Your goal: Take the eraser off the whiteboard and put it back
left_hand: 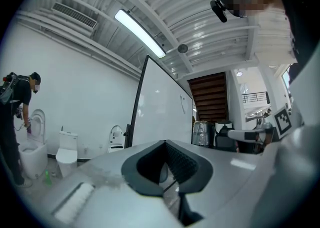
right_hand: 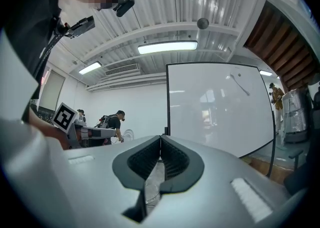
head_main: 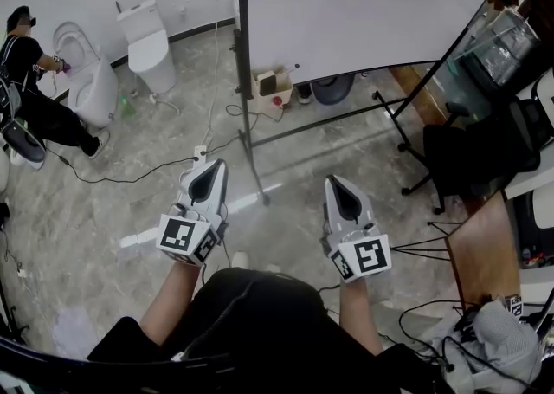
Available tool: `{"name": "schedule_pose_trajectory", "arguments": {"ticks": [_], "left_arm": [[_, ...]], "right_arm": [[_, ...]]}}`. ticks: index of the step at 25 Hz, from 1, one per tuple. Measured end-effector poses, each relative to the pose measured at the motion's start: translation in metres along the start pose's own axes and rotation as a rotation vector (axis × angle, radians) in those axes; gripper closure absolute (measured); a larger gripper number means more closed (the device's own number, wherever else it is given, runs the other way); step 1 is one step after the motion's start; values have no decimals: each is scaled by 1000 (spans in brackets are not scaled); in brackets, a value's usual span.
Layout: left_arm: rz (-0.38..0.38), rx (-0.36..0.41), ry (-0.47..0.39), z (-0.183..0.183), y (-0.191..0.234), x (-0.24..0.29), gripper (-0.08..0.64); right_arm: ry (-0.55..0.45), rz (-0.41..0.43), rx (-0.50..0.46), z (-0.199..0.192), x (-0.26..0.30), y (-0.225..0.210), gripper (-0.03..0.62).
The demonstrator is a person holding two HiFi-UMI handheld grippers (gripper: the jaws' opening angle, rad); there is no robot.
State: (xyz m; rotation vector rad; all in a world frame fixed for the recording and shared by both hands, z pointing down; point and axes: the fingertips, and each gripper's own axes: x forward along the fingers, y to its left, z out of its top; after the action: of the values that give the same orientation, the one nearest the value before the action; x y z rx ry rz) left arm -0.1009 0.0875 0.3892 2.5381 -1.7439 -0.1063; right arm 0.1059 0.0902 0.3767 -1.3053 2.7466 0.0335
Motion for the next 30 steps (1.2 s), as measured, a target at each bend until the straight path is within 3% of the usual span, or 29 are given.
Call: {"name": "schedule_pose_trajectory", "arguments": {"ticks": [15,30], "left_arm": [[26,3,8,-16,-20,-4,555],[0,3,11,-15,-2,34,554]], "right_arm": [[23,39,11,-8,-12,-12,583],[29,14,14,-11,18,-29,583]]}}
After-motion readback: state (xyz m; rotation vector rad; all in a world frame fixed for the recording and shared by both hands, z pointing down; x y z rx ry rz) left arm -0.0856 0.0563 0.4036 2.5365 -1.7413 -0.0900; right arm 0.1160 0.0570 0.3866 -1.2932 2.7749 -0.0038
